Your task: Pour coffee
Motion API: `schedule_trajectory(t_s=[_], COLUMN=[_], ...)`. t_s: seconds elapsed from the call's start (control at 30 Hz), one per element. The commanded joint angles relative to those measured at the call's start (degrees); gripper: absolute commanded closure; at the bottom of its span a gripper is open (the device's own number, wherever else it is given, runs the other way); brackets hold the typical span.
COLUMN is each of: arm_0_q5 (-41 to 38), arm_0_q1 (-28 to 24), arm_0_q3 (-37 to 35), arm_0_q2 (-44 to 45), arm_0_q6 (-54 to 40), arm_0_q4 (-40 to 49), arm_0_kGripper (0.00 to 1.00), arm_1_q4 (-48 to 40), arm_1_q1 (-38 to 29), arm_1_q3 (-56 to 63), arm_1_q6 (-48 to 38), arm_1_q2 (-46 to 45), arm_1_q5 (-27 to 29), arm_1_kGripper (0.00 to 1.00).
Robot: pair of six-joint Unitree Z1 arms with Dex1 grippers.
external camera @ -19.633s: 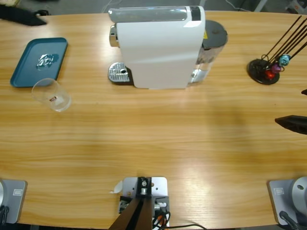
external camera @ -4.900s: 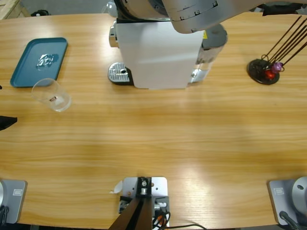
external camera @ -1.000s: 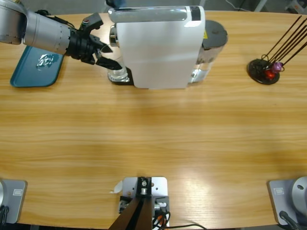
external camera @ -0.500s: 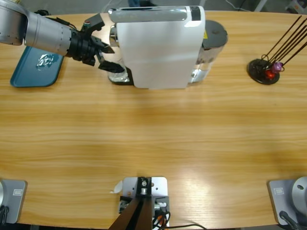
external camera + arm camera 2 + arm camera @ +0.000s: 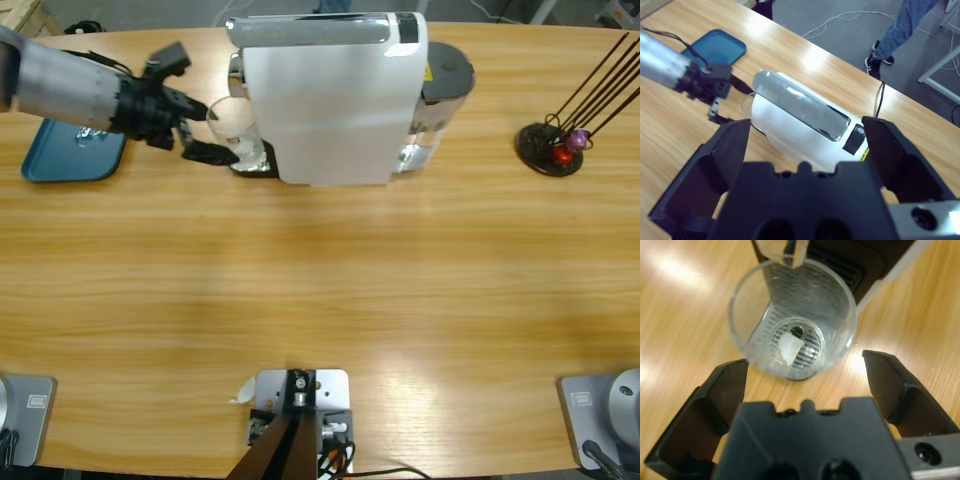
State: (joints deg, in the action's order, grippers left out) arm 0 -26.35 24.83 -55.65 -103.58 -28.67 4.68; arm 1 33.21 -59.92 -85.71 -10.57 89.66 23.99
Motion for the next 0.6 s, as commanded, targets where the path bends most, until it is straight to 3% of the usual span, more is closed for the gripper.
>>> schedule_trajectory(t_s=[0.03, 0.13, 0.17, 0.23, 0.37, 0.6], arm_0_q5=[8.7, 10.6, 11.8, 12.6, 12.5, 12.8], arm_0_q1=[-1.5, -0.3, 0.1, 0.8, 1.3, 1.3], arm_0_q3=[7.6, 9.7, 10.4, 11.8, 12.2, 11.6], arm_0_q2=[11.1, 16.3, 18.0, 20.6, 22.4, 19.7], arm_0_q6=[2.8, 6.7, 7.5, 9.0, 9.4, 9.3], arm_0_q4=[3.4, 10.1, 12.1, 13.6, 14.6, 14.3], arm_0_kGripper=[0.013, 0.013, 0.013, 0.013, 0.013, 0.009], arm_1_q4=[7.9, 13.8, 14.0, 14.0, 14.2, 24.1], arm_1_q1=[2.1, 6.8, 8.3, 10.5, 12.8, 17.5], arm_1_q3=[-3.3, -6.3, -6.9, -8.9, -12.6, -21.8], arm_1_q6=[0.0, -1.7, -1.9, -1.1, 4.3, -0.9], arm_1_q2=[1.4, 0.9, 0.7, 1.3, 5.0, 13.9], arm_1_q5=[-2.5, -4.5, -6.0, -6.9, -7.1, -14.1], arm_1_kGripper=[0.222, 0.38, 0.534, 1.0, 1.0, 1.0])
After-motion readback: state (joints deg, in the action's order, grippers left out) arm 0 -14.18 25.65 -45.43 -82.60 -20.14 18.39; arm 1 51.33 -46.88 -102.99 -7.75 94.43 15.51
